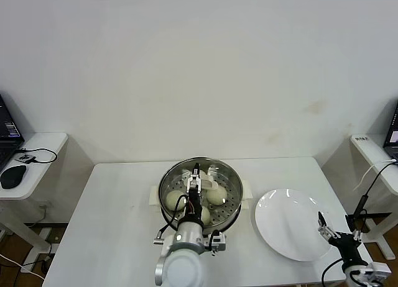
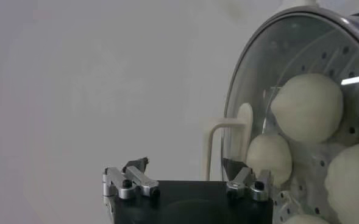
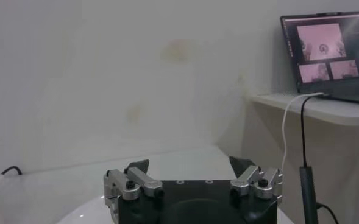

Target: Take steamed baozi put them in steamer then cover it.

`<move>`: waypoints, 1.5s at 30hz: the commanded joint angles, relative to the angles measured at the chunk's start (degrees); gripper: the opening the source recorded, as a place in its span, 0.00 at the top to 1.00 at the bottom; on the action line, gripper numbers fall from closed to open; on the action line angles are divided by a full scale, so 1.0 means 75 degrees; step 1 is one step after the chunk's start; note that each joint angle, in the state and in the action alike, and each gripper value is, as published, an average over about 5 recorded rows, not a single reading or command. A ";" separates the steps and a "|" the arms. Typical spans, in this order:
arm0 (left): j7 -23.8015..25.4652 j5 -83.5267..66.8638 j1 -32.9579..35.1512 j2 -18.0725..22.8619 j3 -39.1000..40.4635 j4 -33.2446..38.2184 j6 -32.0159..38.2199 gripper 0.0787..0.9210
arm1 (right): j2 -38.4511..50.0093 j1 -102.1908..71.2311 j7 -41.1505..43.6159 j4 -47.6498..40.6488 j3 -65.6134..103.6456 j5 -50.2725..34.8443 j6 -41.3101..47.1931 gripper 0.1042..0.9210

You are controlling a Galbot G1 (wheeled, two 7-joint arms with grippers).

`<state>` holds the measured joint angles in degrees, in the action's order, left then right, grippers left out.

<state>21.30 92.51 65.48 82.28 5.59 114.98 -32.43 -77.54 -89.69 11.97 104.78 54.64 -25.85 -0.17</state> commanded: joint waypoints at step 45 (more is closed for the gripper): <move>-0.3174 -1.2518 0.4218 -0.0994 -0.6341 0.0205 0.4107 0.12 | 0.0494 -0.0786 -0.1043 0.1424 -0.2251 0.1426 0.0726 0.12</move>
<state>0.17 24.39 85.66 72.66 -32.31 120.06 -9.97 -75.41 -93.69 6.72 112.09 41.68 -17.95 2.04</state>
